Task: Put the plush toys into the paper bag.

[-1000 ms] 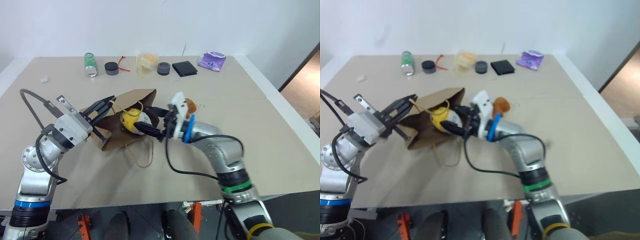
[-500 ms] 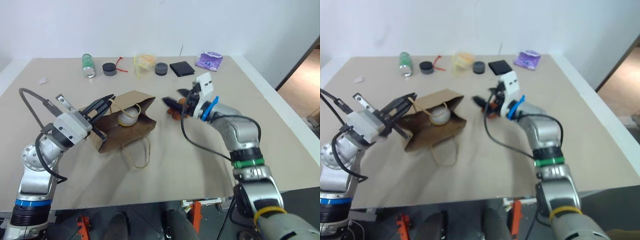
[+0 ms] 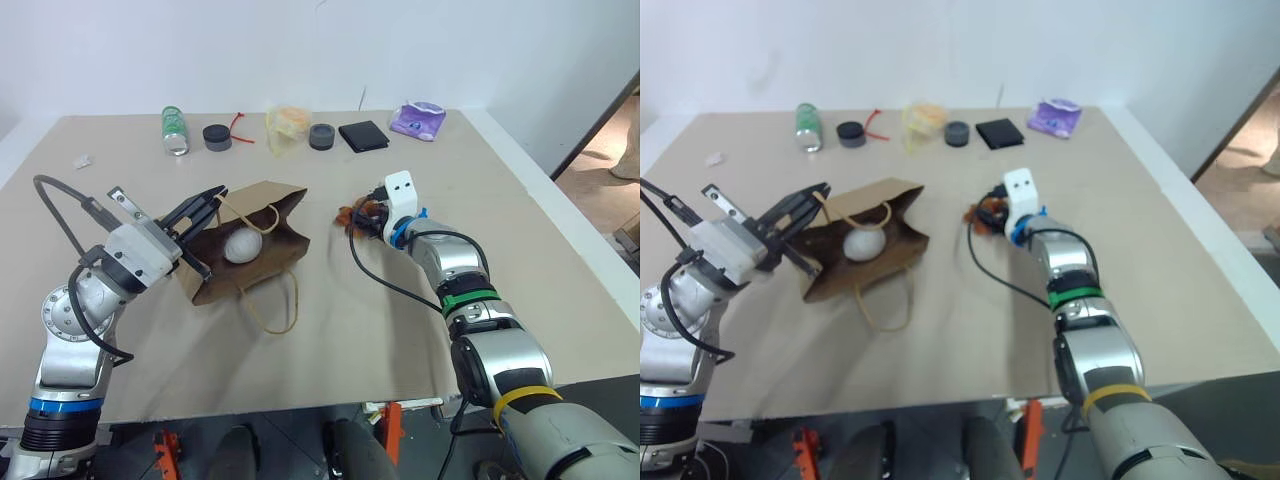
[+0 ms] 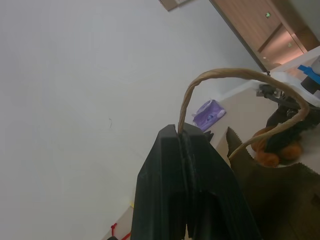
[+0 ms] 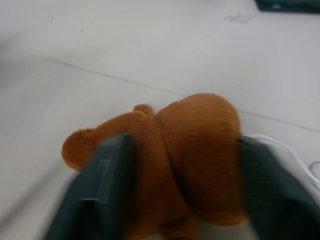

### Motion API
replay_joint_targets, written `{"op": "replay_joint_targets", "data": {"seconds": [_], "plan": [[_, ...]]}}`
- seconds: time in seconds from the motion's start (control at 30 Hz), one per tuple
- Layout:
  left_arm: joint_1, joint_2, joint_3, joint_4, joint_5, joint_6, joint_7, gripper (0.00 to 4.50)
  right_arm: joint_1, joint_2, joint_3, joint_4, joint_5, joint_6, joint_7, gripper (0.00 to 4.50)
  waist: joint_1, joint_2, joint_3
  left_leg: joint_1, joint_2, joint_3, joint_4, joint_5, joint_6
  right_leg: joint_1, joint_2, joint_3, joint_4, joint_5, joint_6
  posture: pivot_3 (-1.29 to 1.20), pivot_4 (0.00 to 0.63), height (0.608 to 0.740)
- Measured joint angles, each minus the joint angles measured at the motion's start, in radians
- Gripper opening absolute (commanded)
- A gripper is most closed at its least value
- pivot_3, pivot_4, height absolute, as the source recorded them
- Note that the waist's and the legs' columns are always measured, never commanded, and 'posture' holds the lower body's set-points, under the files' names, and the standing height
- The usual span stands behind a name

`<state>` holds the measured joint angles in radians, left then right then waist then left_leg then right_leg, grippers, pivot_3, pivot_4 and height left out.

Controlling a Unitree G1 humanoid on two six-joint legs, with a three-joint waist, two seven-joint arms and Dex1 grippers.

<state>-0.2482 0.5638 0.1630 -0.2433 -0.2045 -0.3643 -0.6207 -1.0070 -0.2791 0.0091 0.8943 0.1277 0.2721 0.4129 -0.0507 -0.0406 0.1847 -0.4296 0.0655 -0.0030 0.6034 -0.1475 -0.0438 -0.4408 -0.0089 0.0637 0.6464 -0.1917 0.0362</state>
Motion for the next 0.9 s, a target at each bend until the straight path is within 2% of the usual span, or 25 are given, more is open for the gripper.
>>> {"op": "replay_joint_targets", "data": {"seconds": [0.03, 0.07, 0.13, 0.17, 0.3, 0.4, 0.53, 0.73, 0.8, 0.9], "plan": [[0.0, 0.0, 0.0, 0.0, 0.0, 0.0, 0.001, 0.0, 0.0, 0.0, -0.007, 0.0, 0.0, -0.001, 0.003, 1.54, 0.0, 0.0, 0.0, 0.0, 0.0, 0.0, 0.0, 0.0, 0.0, 0.0, 0.0, 0.0, 0.0, 0.0, 0.0, 0.0, 0.15, 0.74], [0.0, 0.0, 0.0, 0.0, 0.0, 0.0, 0.001, 0.0, 0.0, 0.0, -0.012, 0.0, 0.0, -0.003, 0.004, 0.86, 0.0, 0.0, 0.0, 0.0, 0.0, 0.0, 0.0, 0.0, 0.001, 0.0, 0.0, 0.0, 0.0, 0.001, -0.001, 0.0, 0.15, 0.74], [0.0, 0.0, 0.0, 0.0, 0.0, 0.0, 0.001, 0.0, 0.0, -0.001, -0.022, -0.001, 0.004, -0.015, 0.014, 0.09, 0.0, 0.0, 0.0, 0.001, 0.0, 0.0, 0.0, 0.0, 0.001, 0.001, 0.001, 0.001, 0.0, 0.002, -0.001, 0.0, 0.15, 0.74], [0.0, 0.0, 0.0, 0.0, 0.0, 0.0, 0.001, 0.0, 0.002, -0.002, -0.03, -0.003, 0.011, -0.022, 0.026, 0.01, 0.0, 0.0, 0.0, 0.002, 0.0, 0.0, 0.0, 0.001, 0.001, 0.0, 0.001, 0.001, 0.0, 0.002, -0.002, 0.0, 0.15, 0.74], [-0.001, 0.0, -0.001, 0.002, 0.0, -0.001, 0.001, 0.0, 0.083, 0.008, -0.13, -0.145, 0.167, -0.012, 0.186, 0.01, 0.002, 0.002, 0.001, 0.001, 0.0, 0.0, -0.001, 0.001, 0.001, 0.0, 0.002, 0.002, 0.0, 0.002, -0.001, 0.0, 0.15, 0.74], [-0.007, -0.001, -0.004, 0.004, 0.0, -0.001, 0.002, 0.0, 0.152, -0.014, -0.215, -0.425, 0.426, 0.201, 0.357, 0.01, 0.003, 0.004, 0.002, -0.001, 0.0, 0.0, -0.001, 0.0, 0.001, -0.001, 0.002, 0.003, 0.0, 0.002, 0.003, 0.0, 0.15, 0.74], [-0.009, 0.0, -0.002, 0.014, 0.0, -0.002, 0.002, 0.0, 0.291, -0.141, -0.183, -0.738, 0.607, 0.441, 0.548, 0.01, 0.007, 0.003, 0.002, 0.0, 0.0, -0.001, -0.001, -0.002, 0.0, 0.0, 0.002, 0.002, 0.0, -0.004, 0.0, 0.0, 0.15, 0.74], [-0.015, -0.001, -0.003, 0.028, 0.0, -0.003, 0.002, 0.0, 0.441, -0.208, -0.081, -0.92, 0.677, 0.582, 0.653, 0.01, -0.001, 0.003, 0.002, 0.002, 0.0, 0.0, 0.0, -0.002, 0.0, 0.0, 0.003, 0.004, 0.0, -0.001, -0.001, 0.0, 0.15, 0.74], [-0.015, -0.001, -0.003, 0.028, 0.0, -0.003, 0.002, 0.0, 0.446, -0.205, -0.047, -0.954, 0.669, 0.579, 0.65, 0.01, -0.001, 0.003, 0.002, 0.003, 0.0, 0.0, 0.0, -0.002, 0.0, 0.0, 0.004, 0.004, 0.0, 0.0, -0.001, 0.0, 0.15, 0.74], [-0.015, -0.001, -0.003, 0.028, 0.0, -0.004, 0.002, 0.0, 0.441, -0.141, 0.005, -0.96, 0.613, 0.546, 0.585, 0.01, -0.001, 0.003, 0.002, 0.004, 0.0, -0.001, 0.0, -0.002, -0.001, 0.0, 0.004, 0.005, 0.0, 0.001, -0.002, 0.0, 0.15, 0.74]]}}
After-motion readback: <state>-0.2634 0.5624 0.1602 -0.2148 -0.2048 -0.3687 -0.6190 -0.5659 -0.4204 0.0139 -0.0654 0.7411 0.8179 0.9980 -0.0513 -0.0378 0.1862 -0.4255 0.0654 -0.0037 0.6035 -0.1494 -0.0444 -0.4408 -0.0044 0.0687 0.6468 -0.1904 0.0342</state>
